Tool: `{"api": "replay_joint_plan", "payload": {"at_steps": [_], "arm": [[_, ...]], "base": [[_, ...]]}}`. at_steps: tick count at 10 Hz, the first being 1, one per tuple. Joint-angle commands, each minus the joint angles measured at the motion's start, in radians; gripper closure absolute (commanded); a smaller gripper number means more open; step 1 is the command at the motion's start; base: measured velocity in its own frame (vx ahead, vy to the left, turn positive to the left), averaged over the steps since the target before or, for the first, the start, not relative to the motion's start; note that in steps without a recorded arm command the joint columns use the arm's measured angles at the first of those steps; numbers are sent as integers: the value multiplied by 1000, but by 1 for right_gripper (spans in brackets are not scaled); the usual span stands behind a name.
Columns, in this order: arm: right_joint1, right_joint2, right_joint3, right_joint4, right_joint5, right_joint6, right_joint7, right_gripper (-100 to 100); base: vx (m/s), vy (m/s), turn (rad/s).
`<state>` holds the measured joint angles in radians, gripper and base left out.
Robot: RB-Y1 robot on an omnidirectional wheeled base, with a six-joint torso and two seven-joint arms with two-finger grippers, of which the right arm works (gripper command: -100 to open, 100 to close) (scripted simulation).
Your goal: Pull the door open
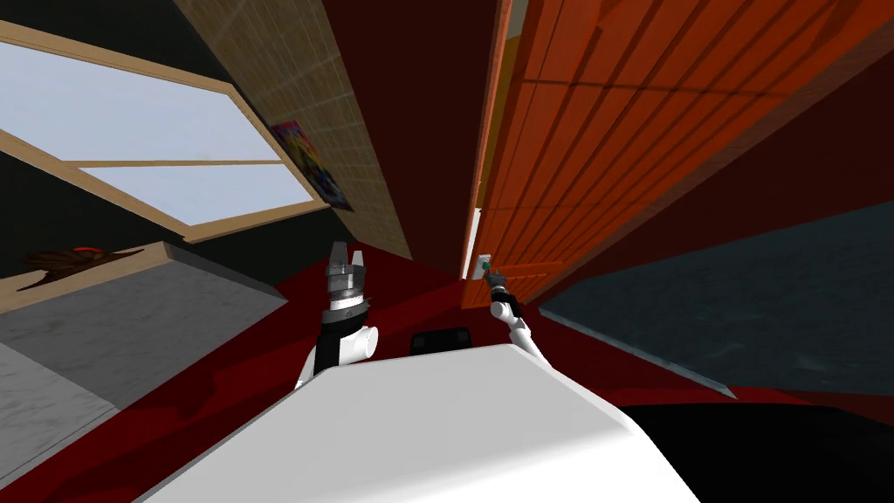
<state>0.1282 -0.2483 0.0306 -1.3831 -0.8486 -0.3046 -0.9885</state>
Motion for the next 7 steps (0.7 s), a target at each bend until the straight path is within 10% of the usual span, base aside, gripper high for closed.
{"api": "replay_joint_plan", "payload": {"at_steps": [1,7], "arm": [[-10,7,30,-12,5,-12,-5,-100],[-6,0,73,-17,12,-48,-20,-100]], "base": [[-87,-63,96],[-93,-43,76]]}}
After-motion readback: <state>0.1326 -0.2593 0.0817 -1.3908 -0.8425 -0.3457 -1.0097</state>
